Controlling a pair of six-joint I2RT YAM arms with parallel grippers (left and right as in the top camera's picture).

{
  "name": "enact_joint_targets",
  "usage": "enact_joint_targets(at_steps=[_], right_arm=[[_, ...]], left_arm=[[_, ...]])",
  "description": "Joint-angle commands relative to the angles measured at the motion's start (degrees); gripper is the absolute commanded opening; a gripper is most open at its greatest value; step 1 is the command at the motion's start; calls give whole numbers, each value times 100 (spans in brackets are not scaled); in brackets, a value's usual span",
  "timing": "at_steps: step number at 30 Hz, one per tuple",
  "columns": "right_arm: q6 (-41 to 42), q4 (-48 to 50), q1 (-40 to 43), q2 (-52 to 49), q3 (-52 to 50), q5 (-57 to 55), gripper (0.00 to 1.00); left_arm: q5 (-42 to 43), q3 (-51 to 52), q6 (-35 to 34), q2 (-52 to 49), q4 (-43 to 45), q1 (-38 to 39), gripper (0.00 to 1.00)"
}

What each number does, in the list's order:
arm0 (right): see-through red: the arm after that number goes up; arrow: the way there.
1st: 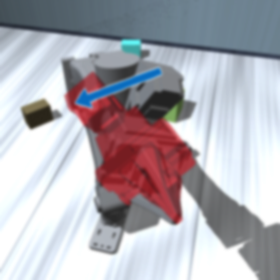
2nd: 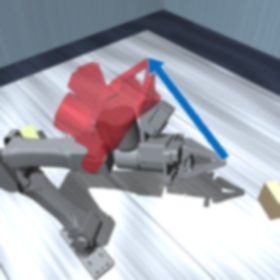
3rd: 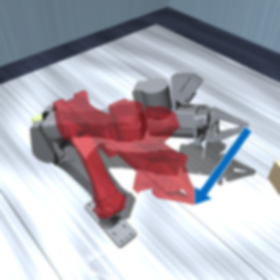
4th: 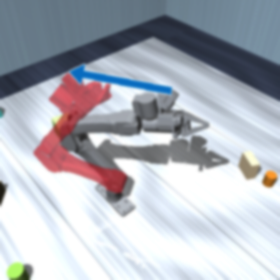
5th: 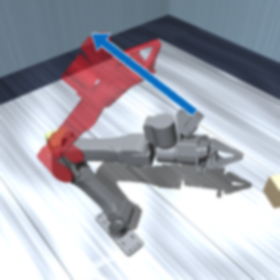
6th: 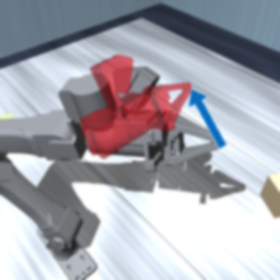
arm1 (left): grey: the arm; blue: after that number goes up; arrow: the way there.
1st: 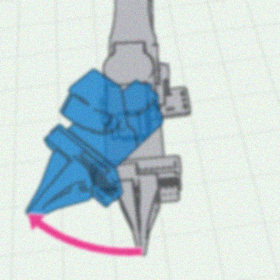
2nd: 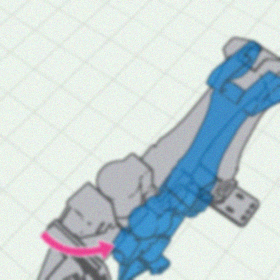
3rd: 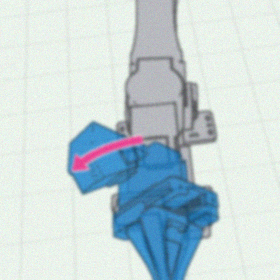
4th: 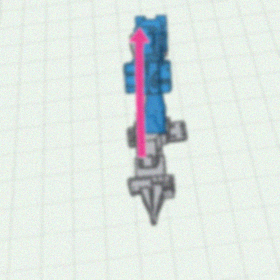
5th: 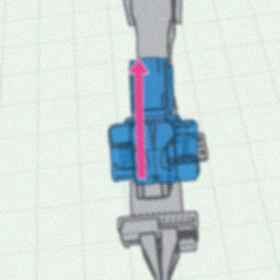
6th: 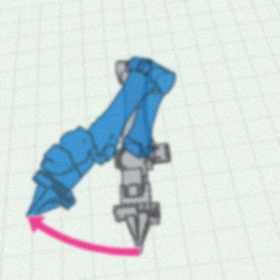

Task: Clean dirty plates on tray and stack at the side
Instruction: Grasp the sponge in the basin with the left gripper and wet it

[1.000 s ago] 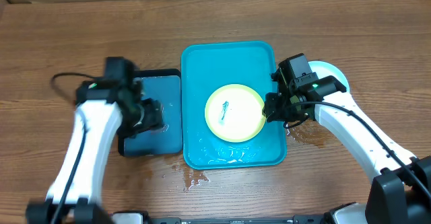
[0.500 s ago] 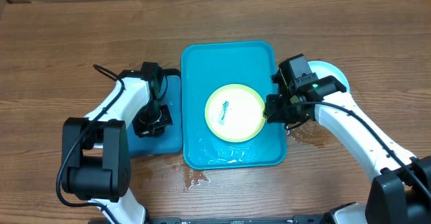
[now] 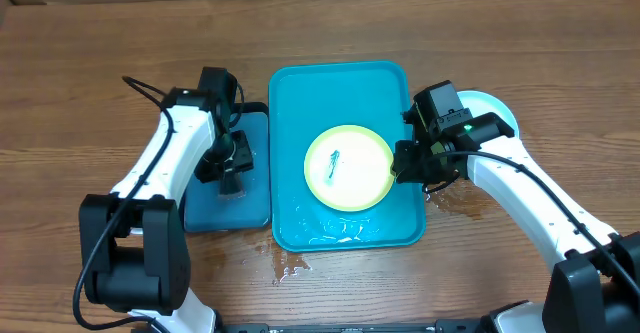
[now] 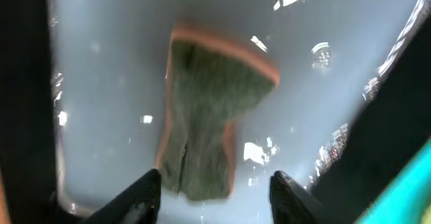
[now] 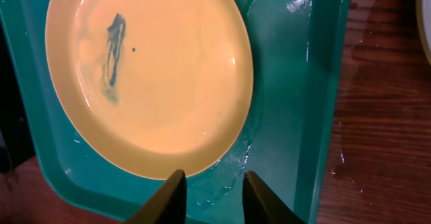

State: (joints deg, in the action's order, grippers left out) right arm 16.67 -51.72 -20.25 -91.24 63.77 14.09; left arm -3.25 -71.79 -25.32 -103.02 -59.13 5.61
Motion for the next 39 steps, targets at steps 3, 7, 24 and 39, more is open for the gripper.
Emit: enact_joint_targets(at_steps=[3,7,24,39], right_arm=[[-24,13,15,48,79,-50,29],[-24,9,15,48,79,-50,30],[-24,-7,15,48,79,-50,29],[-24,-28,17,48,79,-50,30]], left_arm=[[50,553,46,-424,592,-2,4],[476,181,155,-361,199,0,4],[-15,-236,304,-160,-315,11,4],[50,376,304,-160,474,-2,56]])
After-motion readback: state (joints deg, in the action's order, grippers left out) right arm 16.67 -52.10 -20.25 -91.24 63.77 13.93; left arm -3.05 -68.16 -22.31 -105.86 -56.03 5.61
